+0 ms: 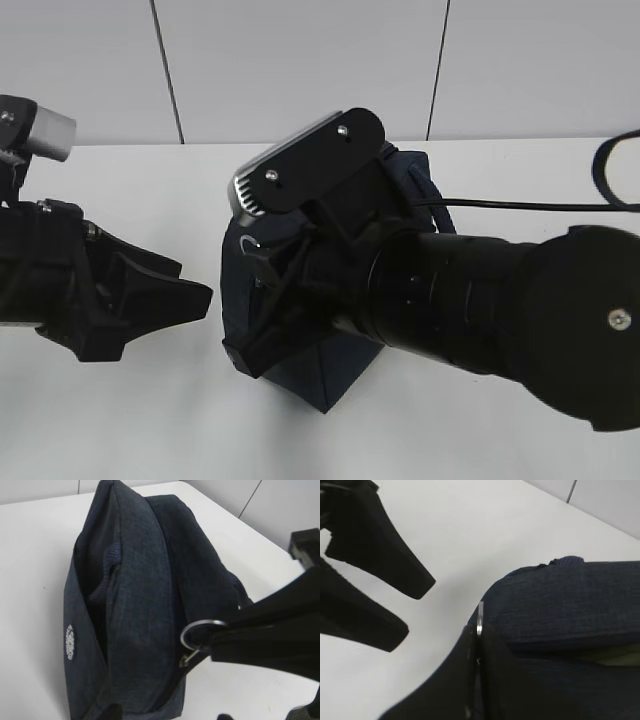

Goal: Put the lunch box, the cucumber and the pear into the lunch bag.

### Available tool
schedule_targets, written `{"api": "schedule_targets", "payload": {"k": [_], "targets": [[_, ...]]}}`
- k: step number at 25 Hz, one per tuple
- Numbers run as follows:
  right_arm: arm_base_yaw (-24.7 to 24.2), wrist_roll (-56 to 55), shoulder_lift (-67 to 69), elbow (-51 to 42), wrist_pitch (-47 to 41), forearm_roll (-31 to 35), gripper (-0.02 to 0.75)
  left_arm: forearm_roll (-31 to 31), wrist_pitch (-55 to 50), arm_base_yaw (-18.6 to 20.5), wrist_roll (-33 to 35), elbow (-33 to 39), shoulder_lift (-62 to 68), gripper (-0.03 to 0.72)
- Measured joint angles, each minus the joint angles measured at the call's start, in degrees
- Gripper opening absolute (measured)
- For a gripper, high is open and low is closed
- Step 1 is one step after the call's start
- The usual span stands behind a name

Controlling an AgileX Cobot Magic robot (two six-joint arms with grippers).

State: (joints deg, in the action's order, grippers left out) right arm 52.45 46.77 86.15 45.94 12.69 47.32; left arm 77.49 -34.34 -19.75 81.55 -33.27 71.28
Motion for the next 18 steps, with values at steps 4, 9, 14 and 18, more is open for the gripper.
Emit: {"api": "schedule_targets", "payload": {"k": [4,9,14,18], "targets": [[0.0,0.2,-0.6,0.0,0.0,0.6,0.000,7.5,-9.2,7.2,15.1,0.0,6.0,0.342],[0.0,0.6,-0.6,0.0,-0.2,1.6,0.000,10.6,-11.7,10.7,25.1,0.0,12.2,0.342],[0.0,1.0,-0.8,0.0,-1.1,2.0,0.000,12.8,-15.2,10.8,29.2,-1.4,17.2,0.342],[0.0,1.1,-0.8,0.0,-1.3,2.0,0.000,12.2,-17.9,10.8,29.4,-3.6,19.8,0.342]]}}
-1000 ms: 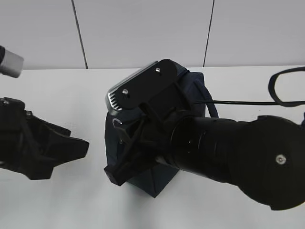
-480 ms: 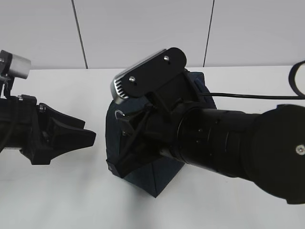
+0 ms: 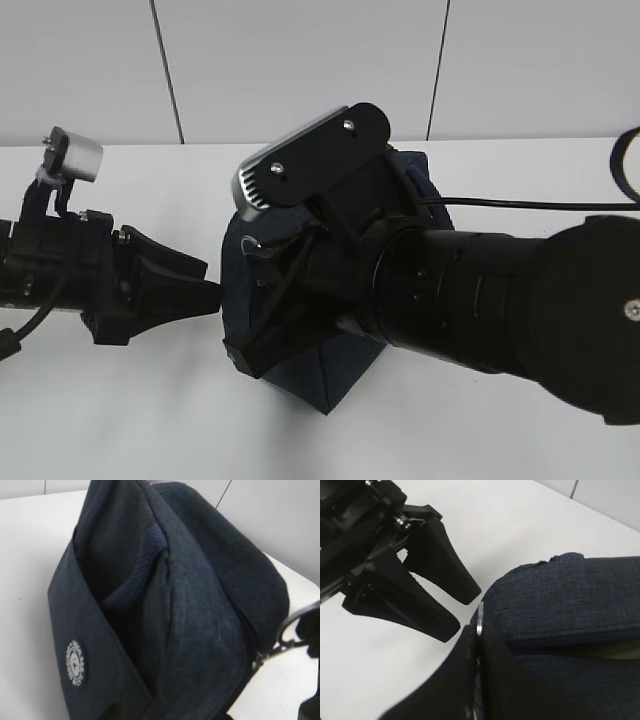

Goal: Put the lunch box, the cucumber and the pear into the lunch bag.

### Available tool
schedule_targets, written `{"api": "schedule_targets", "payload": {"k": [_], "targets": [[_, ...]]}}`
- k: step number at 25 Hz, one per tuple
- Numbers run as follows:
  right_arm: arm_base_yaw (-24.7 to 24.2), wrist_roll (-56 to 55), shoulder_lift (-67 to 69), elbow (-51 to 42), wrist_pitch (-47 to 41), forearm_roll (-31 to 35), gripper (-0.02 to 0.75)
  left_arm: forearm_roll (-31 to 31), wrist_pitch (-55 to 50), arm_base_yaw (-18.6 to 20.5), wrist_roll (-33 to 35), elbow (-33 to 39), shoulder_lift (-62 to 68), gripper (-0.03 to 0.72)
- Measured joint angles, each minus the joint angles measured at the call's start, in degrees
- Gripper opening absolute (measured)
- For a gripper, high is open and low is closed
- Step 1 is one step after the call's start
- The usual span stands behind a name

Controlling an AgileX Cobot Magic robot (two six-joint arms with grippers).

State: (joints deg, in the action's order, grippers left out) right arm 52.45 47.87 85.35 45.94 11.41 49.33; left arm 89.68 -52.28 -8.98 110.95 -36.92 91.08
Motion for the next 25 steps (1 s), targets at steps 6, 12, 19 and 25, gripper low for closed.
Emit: {"api": "schedule_targets", "payload": {"k": [6,12,19,25], "targets": [[0.0,0.0,0.0,0.0,-0.1,0.1,0.000,-0.9,-1.2,0.0,0.2,-3.2,2.2,0.342],[0.0,0.0,0.0,0.0,-0.1,0.1,0.000,-2.7,-1.8,-2.1,0.3,-3.8,2.7,0.342],[0.0,0.0,0.0,0.0,-0.2,0.6,0.000,-2.7,1.7,-5.0,0.4,-3.8,2.7,0.090],[0.0,0.1,0.0,0.0,0.0,1.5,0.000,-2.5,2.1,-5.1,0.4,-3.8,2.7,0.016]]}}
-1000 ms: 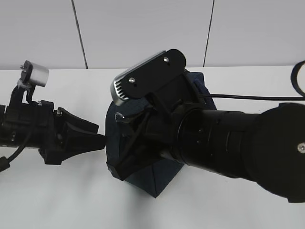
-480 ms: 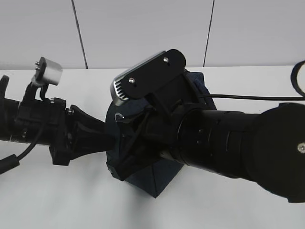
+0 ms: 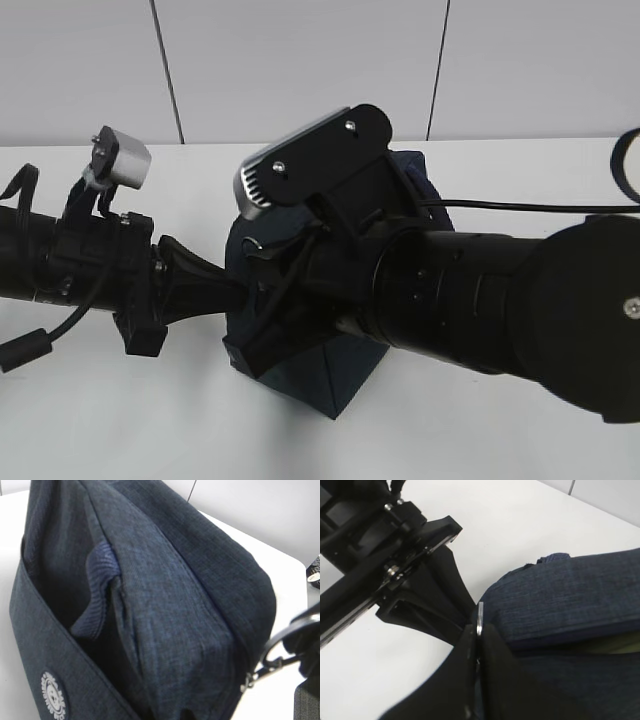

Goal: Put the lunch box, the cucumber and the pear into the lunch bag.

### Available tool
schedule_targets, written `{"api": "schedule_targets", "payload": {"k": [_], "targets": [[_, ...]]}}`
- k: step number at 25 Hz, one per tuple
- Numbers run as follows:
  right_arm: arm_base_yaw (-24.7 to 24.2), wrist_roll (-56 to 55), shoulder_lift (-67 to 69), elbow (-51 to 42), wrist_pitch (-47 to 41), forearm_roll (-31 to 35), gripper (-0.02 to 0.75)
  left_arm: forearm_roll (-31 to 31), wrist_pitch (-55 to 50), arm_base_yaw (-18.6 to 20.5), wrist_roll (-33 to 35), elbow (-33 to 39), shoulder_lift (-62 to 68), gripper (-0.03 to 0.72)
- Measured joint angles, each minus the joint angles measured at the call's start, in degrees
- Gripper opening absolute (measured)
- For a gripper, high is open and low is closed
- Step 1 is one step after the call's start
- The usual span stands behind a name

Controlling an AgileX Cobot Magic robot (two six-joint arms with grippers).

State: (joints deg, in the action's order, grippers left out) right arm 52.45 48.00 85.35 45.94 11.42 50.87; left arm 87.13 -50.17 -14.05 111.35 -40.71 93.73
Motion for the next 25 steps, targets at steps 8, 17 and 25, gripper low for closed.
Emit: {"api": "schedule_targets", "payload": {"k": [8,17,25], "targets": [[-1.4,2.3,-1.1,0.4,3.8,5.4,0.000,0.2,-0.3,0.0,0.0,0.0,0.0,0.013],[-8.0,7.1,-1.1,5.4,3.5,13.3,0.000,0.2,-0.3,0.0,0.0,0.0,0.0,0.013],[-20.1,7.3,3.3,10.9,-2.2,14.4,0.000,-0.2,-0.3,0.0,0.0,0.0,0.0,0.012]]}}
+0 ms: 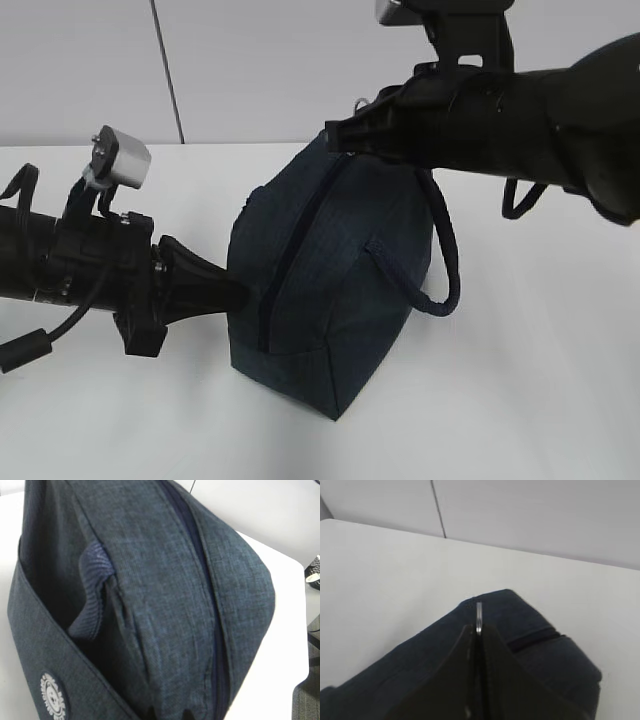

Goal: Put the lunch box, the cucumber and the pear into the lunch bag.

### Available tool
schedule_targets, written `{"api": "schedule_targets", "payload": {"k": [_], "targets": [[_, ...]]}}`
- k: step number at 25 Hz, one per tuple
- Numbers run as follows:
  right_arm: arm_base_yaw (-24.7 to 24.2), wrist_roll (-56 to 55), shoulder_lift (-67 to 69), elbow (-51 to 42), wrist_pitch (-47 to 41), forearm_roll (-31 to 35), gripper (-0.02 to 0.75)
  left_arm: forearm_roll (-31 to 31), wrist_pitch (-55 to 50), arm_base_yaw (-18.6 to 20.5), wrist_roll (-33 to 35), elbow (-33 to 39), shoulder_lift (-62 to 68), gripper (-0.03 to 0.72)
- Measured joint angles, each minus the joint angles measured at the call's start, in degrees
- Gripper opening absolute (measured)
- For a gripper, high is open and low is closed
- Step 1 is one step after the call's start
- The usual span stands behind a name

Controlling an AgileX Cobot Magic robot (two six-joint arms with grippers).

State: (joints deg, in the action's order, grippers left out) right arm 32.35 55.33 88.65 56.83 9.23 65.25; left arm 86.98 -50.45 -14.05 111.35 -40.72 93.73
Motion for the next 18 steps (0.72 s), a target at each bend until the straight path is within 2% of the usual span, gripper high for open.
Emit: {"api": "schedule_targets", "payload": {"k": [5,11,18], "targets": [[-6.2,0.1,5.8,6.2,-4.2,0.0,0.000,-0.5,0.0,0.0,-0.1,0.0,0.0,0.011],[-11.0,0.1,14.7,13.6,-7.1,0.2,0.000,-0.7,0.0,0.0,-0.1,0.0,0.0,0.011],[-17.7,0.2,23.9,17.5,-14.1,5.9,0.000,-0.8,-0.1,0.0,-0.1,0.0,0.0,0.011]]}}
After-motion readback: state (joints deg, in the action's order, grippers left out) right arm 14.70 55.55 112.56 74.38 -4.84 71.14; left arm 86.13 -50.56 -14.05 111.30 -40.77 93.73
